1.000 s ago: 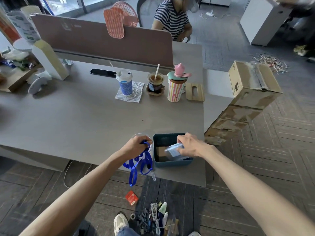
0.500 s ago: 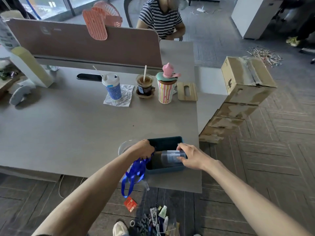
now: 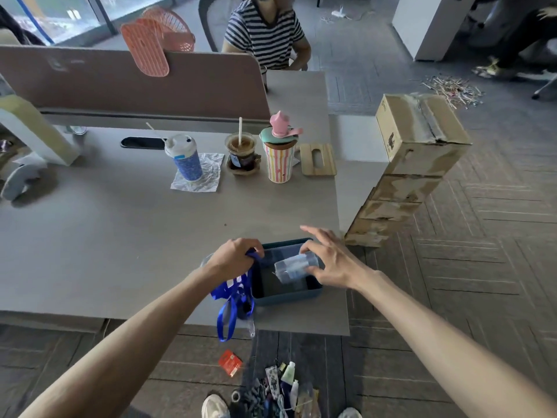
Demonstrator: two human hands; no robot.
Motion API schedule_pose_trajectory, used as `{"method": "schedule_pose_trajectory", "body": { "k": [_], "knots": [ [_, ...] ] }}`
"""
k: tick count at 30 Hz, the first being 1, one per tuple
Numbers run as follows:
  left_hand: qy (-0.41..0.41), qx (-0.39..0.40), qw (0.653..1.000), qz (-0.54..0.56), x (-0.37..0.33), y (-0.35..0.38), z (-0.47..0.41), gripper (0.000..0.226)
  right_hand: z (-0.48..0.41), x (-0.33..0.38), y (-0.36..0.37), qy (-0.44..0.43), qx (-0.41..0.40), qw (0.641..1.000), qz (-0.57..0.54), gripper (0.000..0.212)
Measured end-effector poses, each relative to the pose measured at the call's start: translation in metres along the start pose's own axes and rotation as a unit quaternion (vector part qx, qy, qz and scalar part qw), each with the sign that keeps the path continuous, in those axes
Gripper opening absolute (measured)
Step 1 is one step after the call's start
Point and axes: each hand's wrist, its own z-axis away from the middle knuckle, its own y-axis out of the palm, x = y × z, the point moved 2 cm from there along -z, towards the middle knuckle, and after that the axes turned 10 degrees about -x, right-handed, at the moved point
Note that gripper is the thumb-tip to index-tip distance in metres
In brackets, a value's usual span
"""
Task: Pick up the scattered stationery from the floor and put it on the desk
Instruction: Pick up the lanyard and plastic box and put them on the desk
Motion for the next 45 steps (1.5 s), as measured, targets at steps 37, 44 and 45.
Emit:
{"method": "schedule_pose_trajectory", "body": {
  "k": [37, 44, 45],
  "knots": [
    [-0.035, -0.173, 0.871, 0.459, -0.089, -0.173, 0.07, 0.013, -0.044, 0.143, -0.065, 0.064, 0.073, 0.916, -0.389, 0.011],
    [-0.017, -0.218, 0.88, 0.423, -0.101, -0.135, 0.058, 0.005, -0.038, 0.111, -0.098, 0.094, 0.021, 0.912, -0.4, 0.011],
    [-0.016, -0.216, 0.881, 0.421, -0.099, -0.124, 0.054, 0.005, -0.036, 0.105, -0.095, 0.108, 0.021, 0.917, -0.384, 0.013]
  ]
}}
